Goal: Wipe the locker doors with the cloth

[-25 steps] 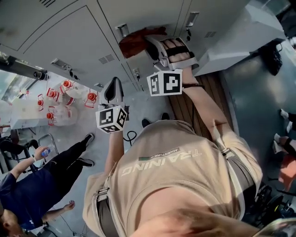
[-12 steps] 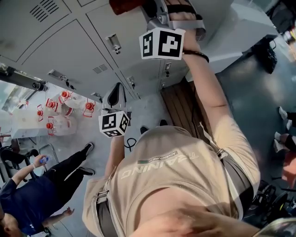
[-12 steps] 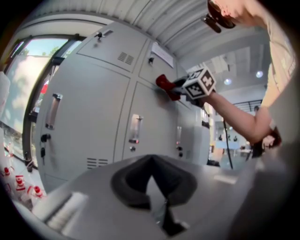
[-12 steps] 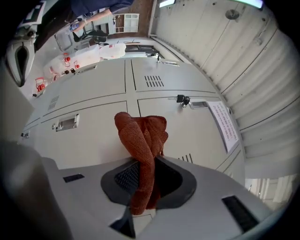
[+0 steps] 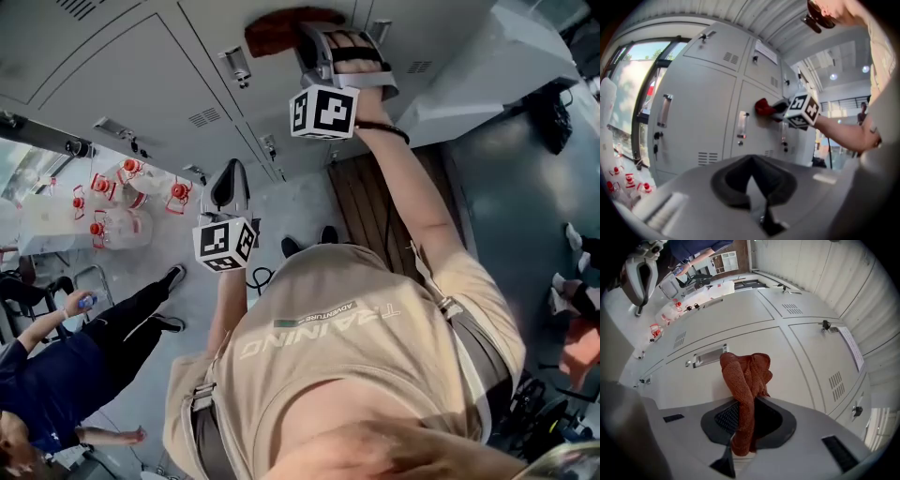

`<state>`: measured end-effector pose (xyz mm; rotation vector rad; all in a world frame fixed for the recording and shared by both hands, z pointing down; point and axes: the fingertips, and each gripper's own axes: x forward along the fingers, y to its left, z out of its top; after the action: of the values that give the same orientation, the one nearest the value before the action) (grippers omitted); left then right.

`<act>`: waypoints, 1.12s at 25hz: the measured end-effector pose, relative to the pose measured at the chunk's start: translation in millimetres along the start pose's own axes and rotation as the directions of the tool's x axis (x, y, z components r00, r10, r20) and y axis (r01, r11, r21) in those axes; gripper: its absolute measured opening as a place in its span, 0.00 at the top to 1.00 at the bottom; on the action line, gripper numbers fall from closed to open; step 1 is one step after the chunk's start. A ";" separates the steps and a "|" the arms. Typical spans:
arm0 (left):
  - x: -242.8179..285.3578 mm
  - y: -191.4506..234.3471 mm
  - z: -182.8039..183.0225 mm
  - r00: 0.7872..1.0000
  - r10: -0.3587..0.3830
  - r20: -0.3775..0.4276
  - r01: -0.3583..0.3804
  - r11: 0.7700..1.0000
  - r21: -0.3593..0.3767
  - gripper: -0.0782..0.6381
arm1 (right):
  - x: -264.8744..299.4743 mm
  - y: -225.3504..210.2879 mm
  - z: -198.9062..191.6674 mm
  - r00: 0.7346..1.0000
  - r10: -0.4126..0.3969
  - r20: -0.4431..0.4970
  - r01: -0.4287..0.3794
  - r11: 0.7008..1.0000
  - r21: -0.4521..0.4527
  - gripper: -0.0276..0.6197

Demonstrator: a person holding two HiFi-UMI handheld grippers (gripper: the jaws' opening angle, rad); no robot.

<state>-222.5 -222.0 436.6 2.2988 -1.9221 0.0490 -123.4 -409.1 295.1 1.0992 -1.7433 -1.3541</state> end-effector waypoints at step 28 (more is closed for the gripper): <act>14.6 -12.8 -15.0 0.998 -0.039 -0.052 0.039 0.999 0.014 0.88 | -31.3 149.3 -63.5 0.967 0.254 -0.015 -0.254 0.967 0.003 0.85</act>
<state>-206.3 -232.0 452.0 2.3197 -1.8576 0.1177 -86.8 -390.6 455.2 0.8491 -1.8037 -1.1833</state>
